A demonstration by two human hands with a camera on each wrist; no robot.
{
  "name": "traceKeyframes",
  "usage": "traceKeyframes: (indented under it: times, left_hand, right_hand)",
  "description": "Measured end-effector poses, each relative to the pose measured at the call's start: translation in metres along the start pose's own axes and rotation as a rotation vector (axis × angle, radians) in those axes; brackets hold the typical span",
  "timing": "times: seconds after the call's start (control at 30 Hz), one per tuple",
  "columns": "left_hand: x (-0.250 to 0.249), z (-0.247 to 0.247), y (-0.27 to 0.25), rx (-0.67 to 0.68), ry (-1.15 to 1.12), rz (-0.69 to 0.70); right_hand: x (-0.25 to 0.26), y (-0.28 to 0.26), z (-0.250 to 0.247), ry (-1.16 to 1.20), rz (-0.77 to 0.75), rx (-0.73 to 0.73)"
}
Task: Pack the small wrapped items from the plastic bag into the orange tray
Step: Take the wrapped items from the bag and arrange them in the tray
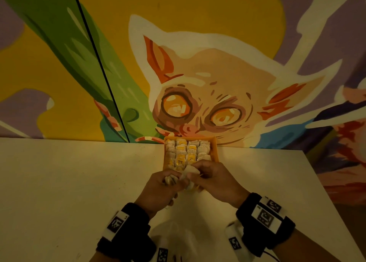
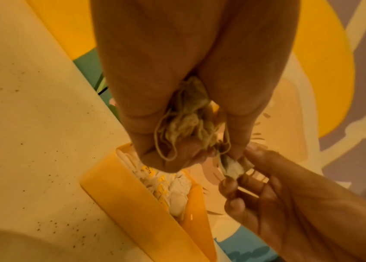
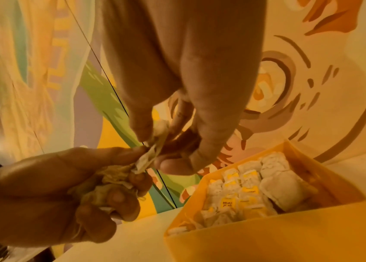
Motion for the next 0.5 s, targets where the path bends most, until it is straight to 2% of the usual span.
traceKeyframes:
  times: [0.1,0.23,0.5]
  left_hand:
    - [0.002,0.005,0.003,-0.003,0.061,0.001]
    - [0.01,0.002,0.005,-0.031,0.061,-0.036]
    - [0.013,-0.003,0.01,-0.043,0.006,-0.065]
  right_hand:
    - [0.002,0.002,-0.013,-0.083,0.001,-0.003]
    - [-0.001,0.011,-0.043,-0.518,0.074,-0.046]
    - [-0.033,0.046,-0.066,-0.952,0.317,0.08]
Point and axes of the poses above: each hand's wrist, its own y-axis towards the middle knuckle, its own z-axis out of the palm, x = y × z, the point moved 7 cm from there along y, towards the middle knuckle, and after that the axes turned 10 degrees about x, right-handed, at the moved point
